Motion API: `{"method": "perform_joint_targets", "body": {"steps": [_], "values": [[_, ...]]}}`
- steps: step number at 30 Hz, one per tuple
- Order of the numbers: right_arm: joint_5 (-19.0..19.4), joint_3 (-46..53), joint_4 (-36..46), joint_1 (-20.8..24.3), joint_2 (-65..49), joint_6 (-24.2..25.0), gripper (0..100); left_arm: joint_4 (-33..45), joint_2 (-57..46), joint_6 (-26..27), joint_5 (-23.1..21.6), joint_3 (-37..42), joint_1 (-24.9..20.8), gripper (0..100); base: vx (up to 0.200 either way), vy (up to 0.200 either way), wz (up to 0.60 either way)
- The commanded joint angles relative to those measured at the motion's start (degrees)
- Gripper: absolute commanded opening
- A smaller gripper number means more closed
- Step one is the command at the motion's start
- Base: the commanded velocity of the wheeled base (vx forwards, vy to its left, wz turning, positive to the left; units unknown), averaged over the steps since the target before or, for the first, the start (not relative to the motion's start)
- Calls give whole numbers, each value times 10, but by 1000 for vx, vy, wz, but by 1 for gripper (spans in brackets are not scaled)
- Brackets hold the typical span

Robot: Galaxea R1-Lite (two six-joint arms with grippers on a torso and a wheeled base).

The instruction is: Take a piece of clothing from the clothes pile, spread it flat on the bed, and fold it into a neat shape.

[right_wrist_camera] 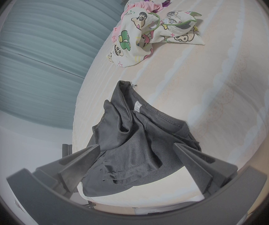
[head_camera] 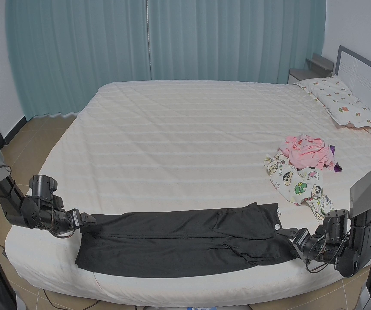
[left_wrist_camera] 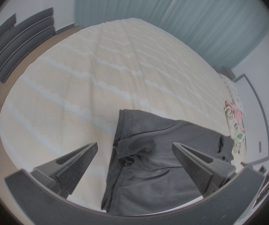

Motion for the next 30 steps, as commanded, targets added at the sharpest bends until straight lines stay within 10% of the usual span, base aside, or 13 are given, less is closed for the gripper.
{"method": "perform_joint_targets", "body": {"steps": [1,23,24,30], "values": [[-1,-1,-10,0,7,-1,100,-3,59,27,-27,-15,8,100,0,0,0],[-2,-1,-10,1,7,-1,100,-4,99,33,-31,-57,-23,100,0,0,0],[-2,-1,-10,1,7,-1,100,-5,99,33,-32,-54,-23,0,0,0,0],[-2,-1,-10,1,7,-1,100,-15,99,39,-32,-44,-26,0,0,0,0]]}}
